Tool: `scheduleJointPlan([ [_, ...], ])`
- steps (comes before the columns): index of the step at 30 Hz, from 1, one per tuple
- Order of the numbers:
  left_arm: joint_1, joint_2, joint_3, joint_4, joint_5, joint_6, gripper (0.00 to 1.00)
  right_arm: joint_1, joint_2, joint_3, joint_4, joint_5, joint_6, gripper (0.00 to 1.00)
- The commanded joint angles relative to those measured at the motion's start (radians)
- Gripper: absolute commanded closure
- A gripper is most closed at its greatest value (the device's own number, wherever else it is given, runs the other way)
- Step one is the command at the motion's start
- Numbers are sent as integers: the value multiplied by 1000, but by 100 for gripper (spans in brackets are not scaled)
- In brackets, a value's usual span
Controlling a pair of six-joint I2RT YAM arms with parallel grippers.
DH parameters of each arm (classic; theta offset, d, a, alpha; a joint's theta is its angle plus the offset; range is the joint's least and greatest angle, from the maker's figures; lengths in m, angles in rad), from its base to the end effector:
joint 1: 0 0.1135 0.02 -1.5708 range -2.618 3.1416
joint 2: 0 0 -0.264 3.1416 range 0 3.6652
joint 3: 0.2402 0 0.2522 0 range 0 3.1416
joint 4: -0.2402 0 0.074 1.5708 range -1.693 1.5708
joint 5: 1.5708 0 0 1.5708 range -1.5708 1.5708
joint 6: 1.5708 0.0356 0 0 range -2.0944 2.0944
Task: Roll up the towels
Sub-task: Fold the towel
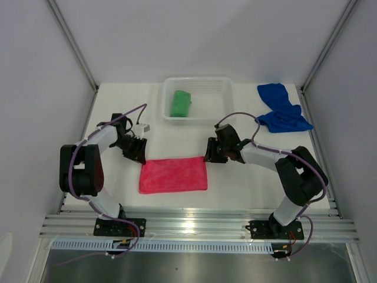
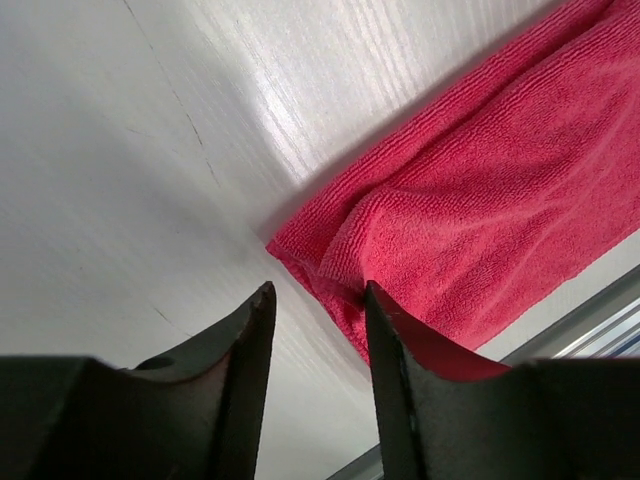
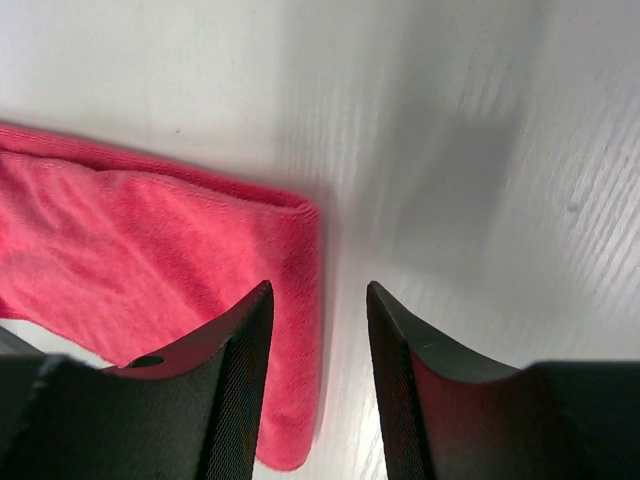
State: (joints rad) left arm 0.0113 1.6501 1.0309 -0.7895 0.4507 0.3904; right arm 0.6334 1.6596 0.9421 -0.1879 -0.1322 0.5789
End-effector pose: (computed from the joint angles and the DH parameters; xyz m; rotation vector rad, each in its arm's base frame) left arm 0.2925 -0.0122 0.1787 0.5862 2.7753 -0.5911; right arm 0.2672 0.2020 0.1746 -0.1298 2.5890 0.6512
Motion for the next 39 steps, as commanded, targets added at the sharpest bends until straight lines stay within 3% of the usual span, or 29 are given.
scheduleJointPlan([
  [1, -1, 49, 21, 18, 20, -21, 57, -15, 34, -51, 142, -67, -33, 55],
  [10, -1, 77, 14, 21, 42, -8, 86, -37, 118, -62, 254, -121, 7, 60],
  [13, -1, 88, 21, 29, 37, -7, 96, -47, 134, -68, 283, -138, 22, 69],
  [14, -1, 96, 23, 29, 36, -12, 99, -57, 140, -66, 288, -141, 27, 78],
  [17, -1, 102, 29, 32, 36, -10, 99, -75, 144, -72, 294, -146, 44, 95],
  [20, -1, 94, 28, 50, 20, -12, 99, -98, 112, -97, 283, -113, 44, 100],
  [27, -1, 108, 83, 49, 14, -18, 99, -135, 26, -128, 269, -101, 12, 100],
  [33, -36, 112, 83, 38, 46, -1, 99, -117, 11, -78, 226, -107, -47, 73],
  [39, -37, 146, 129, 7, 28, -1, 94, -107, 74, -66, 277, -136, -21, 66],
])
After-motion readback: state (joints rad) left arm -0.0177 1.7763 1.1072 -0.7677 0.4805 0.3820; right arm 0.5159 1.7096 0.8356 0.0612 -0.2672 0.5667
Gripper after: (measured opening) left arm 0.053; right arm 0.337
